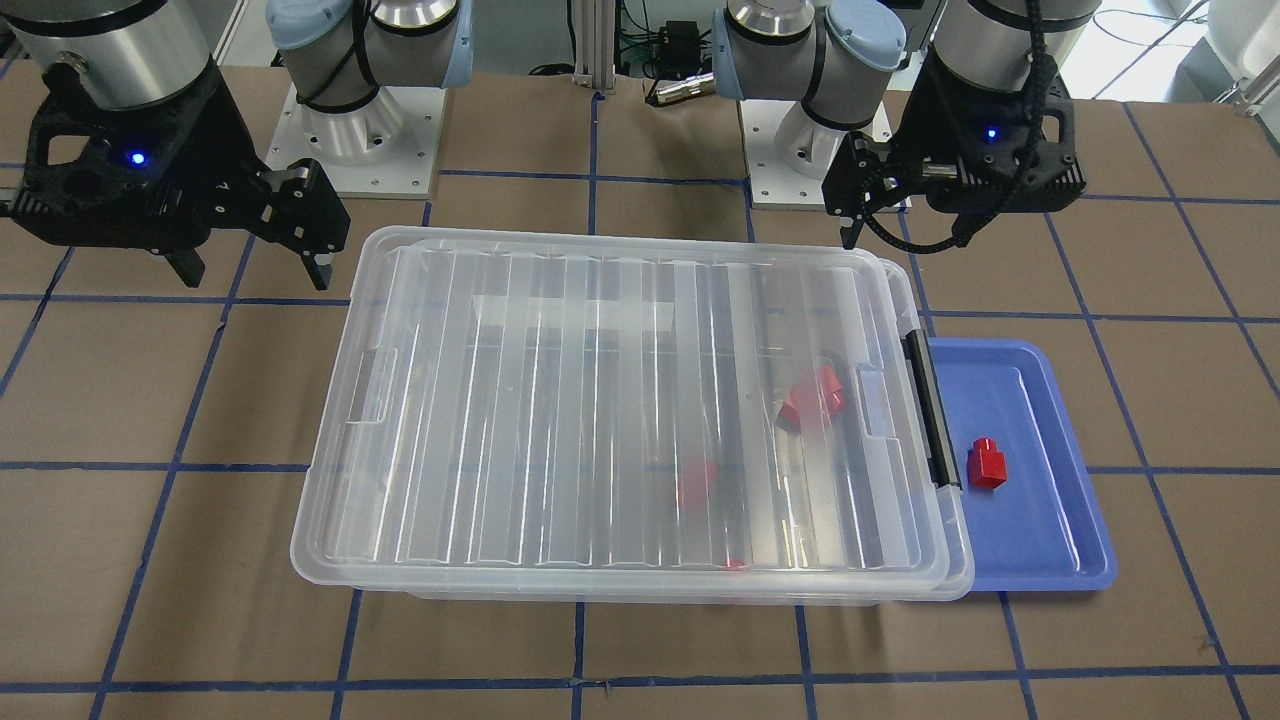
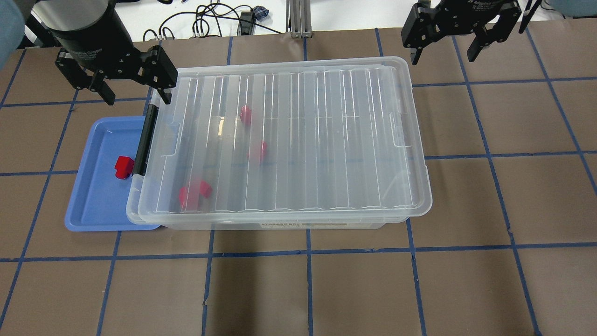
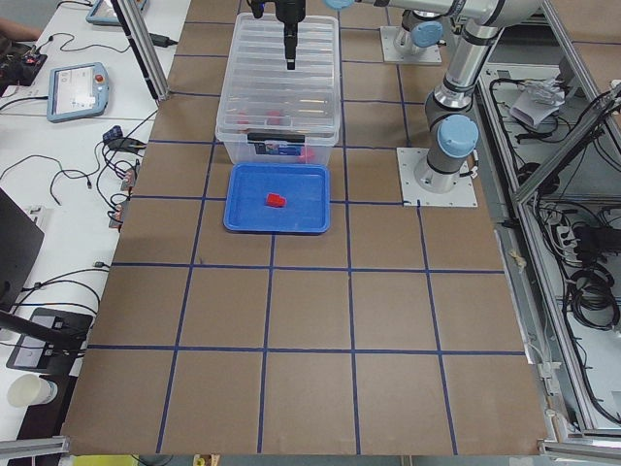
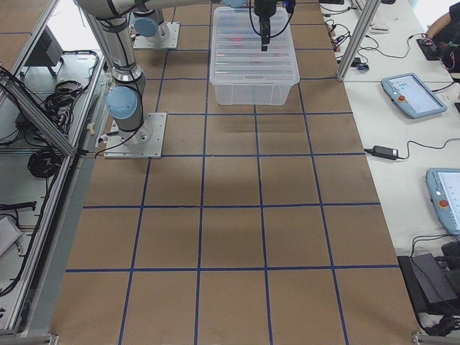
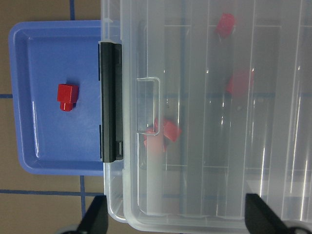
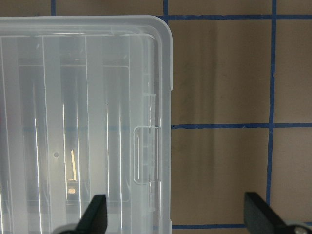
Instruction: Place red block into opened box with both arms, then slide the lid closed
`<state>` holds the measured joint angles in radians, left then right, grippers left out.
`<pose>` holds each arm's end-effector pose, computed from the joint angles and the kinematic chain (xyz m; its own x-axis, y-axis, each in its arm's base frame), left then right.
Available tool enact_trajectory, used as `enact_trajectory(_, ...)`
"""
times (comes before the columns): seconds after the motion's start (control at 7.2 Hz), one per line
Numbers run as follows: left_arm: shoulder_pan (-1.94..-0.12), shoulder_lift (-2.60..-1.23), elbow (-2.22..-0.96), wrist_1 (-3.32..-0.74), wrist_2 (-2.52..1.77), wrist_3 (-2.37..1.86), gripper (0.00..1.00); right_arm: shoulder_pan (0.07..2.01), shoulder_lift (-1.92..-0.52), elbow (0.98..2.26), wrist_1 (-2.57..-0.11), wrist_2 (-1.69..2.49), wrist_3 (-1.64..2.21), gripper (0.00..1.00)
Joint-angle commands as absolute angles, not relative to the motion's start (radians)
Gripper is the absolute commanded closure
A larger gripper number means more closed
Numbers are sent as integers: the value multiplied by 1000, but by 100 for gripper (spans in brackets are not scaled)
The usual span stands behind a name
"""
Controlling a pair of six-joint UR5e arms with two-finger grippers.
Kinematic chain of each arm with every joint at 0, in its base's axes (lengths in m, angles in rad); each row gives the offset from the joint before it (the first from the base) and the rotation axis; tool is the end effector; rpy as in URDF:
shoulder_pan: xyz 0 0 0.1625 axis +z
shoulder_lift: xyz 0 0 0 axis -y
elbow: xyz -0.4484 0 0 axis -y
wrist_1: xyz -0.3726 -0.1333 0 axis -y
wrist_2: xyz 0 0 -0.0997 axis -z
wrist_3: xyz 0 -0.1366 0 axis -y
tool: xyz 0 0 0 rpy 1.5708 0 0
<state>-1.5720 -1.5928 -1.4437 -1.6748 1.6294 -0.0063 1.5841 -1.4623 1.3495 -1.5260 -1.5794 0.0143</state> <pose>-0.1259 -0.4801 0.5136 -0.9983 -0.0052 -0.0586 -0.0051 1.0000 -0.0015 0.1391 -0.5257 0.5207 -1.0000 0.0015 0.0076 0.0010 0.9977 -0.0681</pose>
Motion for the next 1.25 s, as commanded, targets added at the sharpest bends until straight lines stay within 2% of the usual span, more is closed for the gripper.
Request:
enact_trajectory(0.0,-1559,-1589,-1424,-1684,1553,-6,0,1583,-1456,1350,-1529,-1575,14,0)
enact_trajectory(0.14,-1569,-1597,-1428,-1689,1642,-6,0,1583,-1456,1350,-1529,-1581,14,0)
enact_trajectory(0.83,-1549,-1615,-1434,-1649,1571,24,0,1575,-1442,1357,-1529,-1585,15,0)
enact_trajectory(1.11,-1468,-1617,-1439,-1651,1569,140,0,1578,-1410,1454,-1628,-1582,14,0)
